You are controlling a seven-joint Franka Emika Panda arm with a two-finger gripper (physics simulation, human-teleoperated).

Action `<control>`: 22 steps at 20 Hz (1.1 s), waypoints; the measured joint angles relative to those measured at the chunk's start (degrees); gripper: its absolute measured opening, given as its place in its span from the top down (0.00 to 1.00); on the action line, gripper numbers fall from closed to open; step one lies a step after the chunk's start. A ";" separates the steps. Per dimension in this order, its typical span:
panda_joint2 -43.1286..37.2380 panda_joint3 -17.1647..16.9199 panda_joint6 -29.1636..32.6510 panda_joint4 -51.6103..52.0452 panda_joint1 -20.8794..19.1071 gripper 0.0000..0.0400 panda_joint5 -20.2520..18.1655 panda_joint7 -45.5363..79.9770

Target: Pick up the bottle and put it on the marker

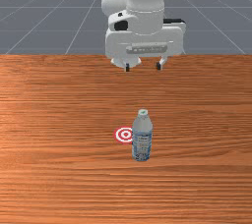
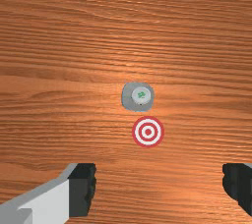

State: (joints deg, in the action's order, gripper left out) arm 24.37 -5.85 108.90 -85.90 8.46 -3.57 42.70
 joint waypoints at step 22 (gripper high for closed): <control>20.09 -1.06 -1.53 16.64 -0.01 0.00 1.49 2.61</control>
State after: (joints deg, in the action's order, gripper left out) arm 44.46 -6.91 107.37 -69.25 8.46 -2.08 45.31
